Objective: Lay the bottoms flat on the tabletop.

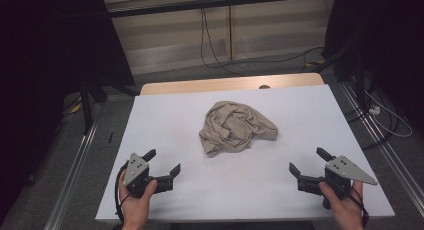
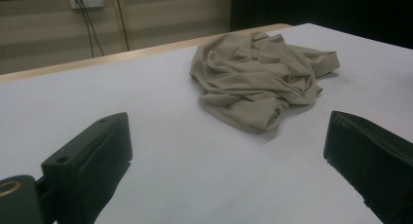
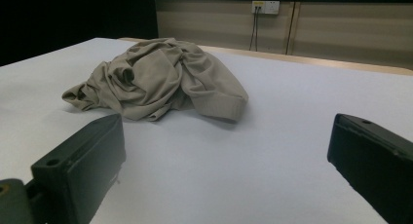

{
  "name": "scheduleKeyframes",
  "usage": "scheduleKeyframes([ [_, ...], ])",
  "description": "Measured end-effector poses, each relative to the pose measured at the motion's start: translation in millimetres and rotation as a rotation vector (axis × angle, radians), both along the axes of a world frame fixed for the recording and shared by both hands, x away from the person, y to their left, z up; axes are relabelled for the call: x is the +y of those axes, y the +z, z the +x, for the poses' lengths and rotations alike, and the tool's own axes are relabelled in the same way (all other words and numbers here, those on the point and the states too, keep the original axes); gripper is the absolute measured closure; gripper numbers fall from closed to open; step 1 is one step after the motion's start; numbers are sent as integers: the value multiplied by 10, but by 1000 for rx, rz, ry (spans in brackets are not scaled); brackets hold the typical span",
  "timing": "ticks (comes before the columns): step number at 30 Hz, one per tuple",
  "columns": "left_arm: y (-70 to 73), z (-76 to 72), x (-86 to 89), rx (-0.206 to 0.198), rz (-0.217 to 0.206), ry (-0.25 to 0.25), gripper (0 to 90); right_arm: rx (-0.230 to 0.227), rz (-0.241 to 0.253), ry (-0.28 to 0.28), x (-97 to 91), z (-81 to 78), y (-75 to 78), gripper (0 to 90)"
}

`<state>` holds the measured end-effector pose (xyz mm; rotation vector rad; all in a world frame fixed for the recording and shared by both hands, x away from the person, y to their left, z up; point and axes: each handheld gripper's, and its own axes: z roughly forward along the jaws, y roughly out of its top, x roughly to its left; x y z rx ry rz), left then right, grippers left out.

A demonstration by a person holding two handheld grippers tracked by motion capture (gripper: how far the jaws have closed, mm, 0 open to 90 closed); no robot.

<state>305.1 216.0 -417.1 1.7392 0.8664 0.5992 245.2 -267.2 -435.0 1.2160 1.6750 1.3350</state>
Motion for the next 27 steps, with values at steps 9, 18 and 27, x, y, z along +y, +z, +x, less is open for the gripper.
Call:
scheduleKeyframes([
  [9, -23, 9, -82, 28, 19, -24, 43, 24, 0, 22, 13, 19, -11, 11],
  [18, -45, -2, -126, 57, 48, -61, 48, 71, -15, 41, 106, 74, -34, 26],
  [27, -57, 29, -136, 77, 38, -40, 46, 65, -16, 116, 232, 75, -39, 33],
])
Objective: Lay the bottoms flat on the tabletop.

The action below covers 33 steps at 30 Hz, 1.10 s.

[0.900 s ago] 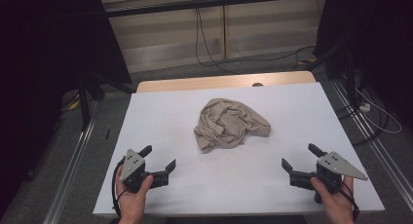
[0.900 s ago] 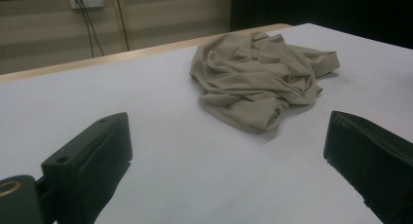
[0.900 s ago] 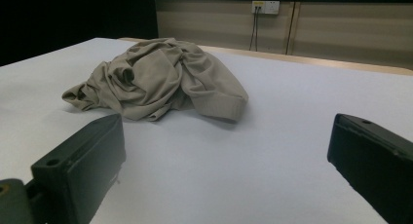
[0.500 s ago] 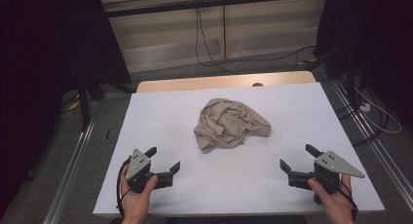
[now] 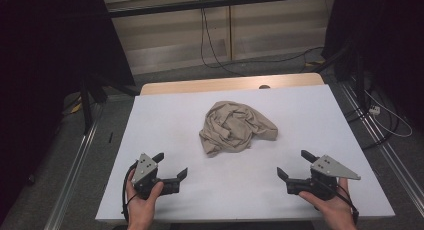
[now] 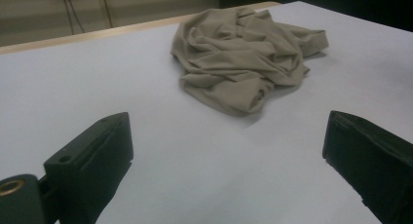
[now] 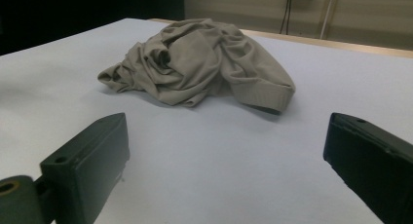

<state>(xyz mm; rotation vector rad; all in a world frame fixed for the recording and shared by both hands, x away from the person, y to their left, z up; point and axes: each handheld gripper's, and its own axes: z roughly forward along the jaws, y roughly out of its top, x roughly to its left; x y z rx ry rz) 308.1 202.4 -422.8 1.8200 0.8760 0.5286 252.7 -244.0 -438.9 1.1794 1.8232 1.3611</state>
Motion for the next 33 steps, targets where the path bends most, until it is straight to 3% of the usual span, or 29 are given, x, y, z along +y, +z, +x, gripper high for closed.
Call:
scheduleKeyframes([
  [2, -1, 22, -21, 4, 8, 0, 46, 12, -7, 37, 56, 38, -8, 64],
  [9, -14, 58, -123, 31, 22, -75, 48, 27, -25, 57, 124, 102, -8, 71],
  [14, -35, 53, -143, 43, 33, -86, 50, 36, -45, 86, 204, 175, 17, 84],
  [18, -36, 49, -110, 38, 18, -81, 50, 54, -61, 137, 323, 310, 54, 87],
  [24, -37, 103, -21, 72, -4, -60, 50, 105, -66, 199, 496, 539, 49, 89],
  [31, -49, 103, -43, 77, 6, -92, 50, 140, -76, 210, 587, 741, 61, 100],
  [33, -56, 106, -40, 77, 2, -97, 50, 170, -81, 215, 618, 814, 73, 128],
])
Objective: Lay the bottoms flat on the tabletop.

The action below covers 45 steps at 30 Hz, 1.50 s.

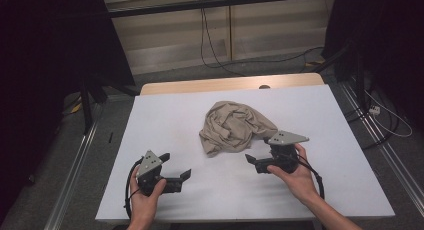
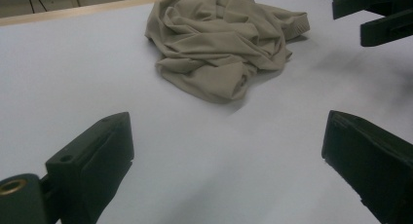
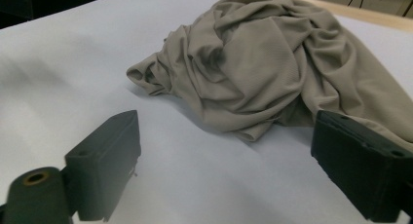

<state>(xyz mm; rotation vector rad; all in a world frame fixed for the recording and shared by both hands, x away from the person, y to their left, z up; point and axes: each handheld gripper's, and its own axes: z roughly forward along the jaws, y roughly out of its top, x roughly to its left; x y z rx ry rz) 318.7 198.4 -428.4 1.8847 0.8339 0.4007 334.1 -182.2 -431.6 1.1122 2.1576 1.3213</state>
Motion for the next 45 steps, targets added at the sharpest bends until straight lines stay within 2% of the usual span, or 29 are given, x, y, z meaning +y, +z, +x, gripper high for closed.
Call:
scheduleKeyframes([
  [2, -2, 0, 3, 7, -2, 4, 50, 26, -18, 13, 42, 85, 0, 161],
  [6, -7, 14, -10, 12, 1, 1, 50, 31, -30, 18, 87, 170, -18, 163],
  [8, -8, 44, -33, 2, 8, 4, 51, 25, -40, 22, 117, 215, -22, 172],
  [10, -11, 94, -66, -7, 33, -3, 51, 34, -50, 33, 157, 277, -24, 176],
  [12, -14, 143, -106, -34, 60, -6, 57, 34, -65, 44, 199, 342, -22, 181],
  [13, -11, 173, -129, -51, 64, -13, 56, 30, -68, 43, 214, 365, -21, 182],
  [15, 1, 233, -166, -55, 60, -20, 64, 32, -60, 42, 254, 431, -21, 181],
  [18, 19, 325, -226, -67, 54, -6, 65, 29, -84, 45, 330, 550, -26, 178],
  [21, 37, 480, -290, -48, 37, -2, 72, 28, -115, 59, 410, 633, -28, 116],
  [23, 40, 577, -330, -50, 53, 4, 78, 26, -119, 59, 466, 684, -28, 42],
  [27, -7, 787, -397, -1, 59, -7, 89, 23, -121, 50, 555, 768, -37, 49],
  [29, -47, 902, -440, 15, 92, -20, 89, 22, -128, 50, 594, 807, -53, 61],
  [31, -84, 968, -468, 21, 91, -13, 90, 28, -140, 59, 634, 848, -78, 67],
  [33, -111, 1024, -494, 51, 83, -15, 89, 29, -159, 63, 669, 883, -113, 79],
  [36, -139, 1044, -520, 45, 99, -22, 88, 38, -184, 69, 713, 929, -174, 106],
  [39, -174, 1046, -525, 73, 114, -58, 70, 31, -216, 74, 751, 934, -213, 197],
  [42, -194, 1035, -557, 73, 128, -56, 67, 34, -275, 67, 753, 935, -243, 405],
  [44, -201, 1030, -577, 72, 121, -61, 67, 44, -281, 89, 729, 939, -263, 617],
  [45, -200, 1023, -591, 66, 127, -64, 66, 49, -280, 83, 714, 938, -271, 663],
])
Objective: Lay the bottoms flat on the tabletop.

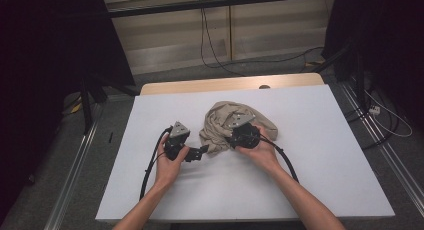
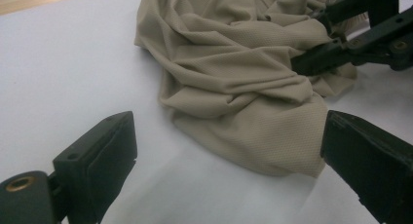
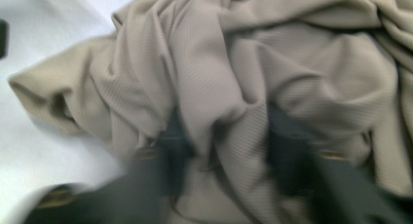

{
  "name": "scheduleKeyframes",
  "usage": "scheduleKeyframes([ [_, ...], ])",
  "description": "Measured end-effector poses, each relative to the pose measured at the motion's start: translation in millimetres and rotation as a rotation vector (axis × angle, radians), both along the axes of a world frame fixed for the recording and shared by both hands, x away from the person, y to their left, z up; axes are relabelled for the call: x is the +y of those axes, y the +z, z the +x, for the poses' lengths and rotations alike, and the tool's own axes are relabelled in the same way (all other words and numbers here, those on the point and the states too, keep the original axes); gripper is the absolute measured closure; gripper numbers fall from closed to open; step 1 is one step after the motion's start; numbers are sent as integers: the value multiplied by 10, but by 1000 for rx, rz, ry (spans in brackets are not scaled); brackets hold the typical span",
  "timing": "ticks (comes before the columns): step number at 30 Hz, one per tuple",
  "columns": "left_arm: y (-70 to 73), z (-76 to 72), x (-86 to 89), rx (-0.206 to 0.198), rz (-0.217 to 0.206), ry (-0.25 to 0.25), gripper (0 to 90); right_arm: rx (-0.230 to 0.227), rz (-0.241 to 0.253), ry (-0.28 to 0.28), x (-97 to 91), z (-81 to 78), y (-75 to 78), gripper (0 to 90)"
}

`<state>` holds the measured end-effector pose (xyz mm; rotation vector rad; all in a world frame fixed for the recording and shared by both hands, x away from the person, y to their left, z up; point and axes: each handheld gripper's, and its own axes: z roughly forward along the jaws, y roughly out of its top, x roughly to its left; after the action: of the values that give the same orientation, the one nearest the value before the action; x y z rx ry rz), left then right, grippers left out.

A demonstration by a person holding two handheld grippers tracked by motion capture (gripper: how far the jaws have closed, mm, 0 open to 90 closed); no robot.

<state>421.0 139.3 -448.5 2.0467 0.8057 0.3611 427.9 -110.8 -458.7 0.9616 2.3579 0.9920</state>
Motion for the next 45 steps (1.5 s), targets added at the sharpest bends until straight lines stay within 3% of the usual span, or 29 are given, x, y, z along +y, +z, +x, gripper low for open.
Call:
scheduleKeyframes([
  [3, -10, -17, -32, -12, 28, 5, 64, -7, -1, 2, -19, -20, 7, 760],
  [5, -28, -13, -53, 15, 12, 5, 65, -11, 0, 8, -20, -37, 18, 787],
  [7, -38, -1, -52, 32, -1, 3, 65, -6, 20, 13, -43, -60, 42, 797],
  [13, -41, 7, -78, 27, -18, -17, 69, -9, 83, 8, -203, -191, 158, 801],
  [15, -29, 7, -107, 12, 12, -24, 102, -7, 103, 3, -270, -234, 190, 801],
  [22, -56, 45, -267, 58, 13, -67, 208, -10, 137, -5, -424, -381, 236, 800],
  [25, -64, 68, -393, 56, 42, -108, 208, -5, 174, -11, -475, -422, 235, 801],
  [27, -87, 68, -484, 87, 56, -124, 220, -1, 163, -2, -487, -441, 228, 806],
  [29, -131, 39, -537, 104, 88, -153, 297, 2, 176, -2, -507, -468, 235, 812],
  [30, -149, -5, -550, 70, 118, -159, 333, -3, 177, 1, -513, -479, 239, 815],
  [32, -108, -34, -542, 89, 125, -163, 389, -5, 182, 10, -532, -506, 239, 818],
  [33, -93, -45, -534, 97, 122, -173, 548, 7, 195, 7, -546, -527, 217, 823],
  [34, -88, -59, -526, 113, 118, -196, 643, 12, 194, 11, -550, -541, 202, 826],
  [36, -81, -100, -520, 120, 106, -196, 752, 20, 175, 21, -551, -581, 176, 829],
  [41, -24, -185, -460, 133, 68, -180, 794, 17, 204, 18, -566, -620, 221, 818],
  [45, 153, -256, -338, 106, -17, -150, 797, -2, 233, 7, -617, -652, 304, 826],
])
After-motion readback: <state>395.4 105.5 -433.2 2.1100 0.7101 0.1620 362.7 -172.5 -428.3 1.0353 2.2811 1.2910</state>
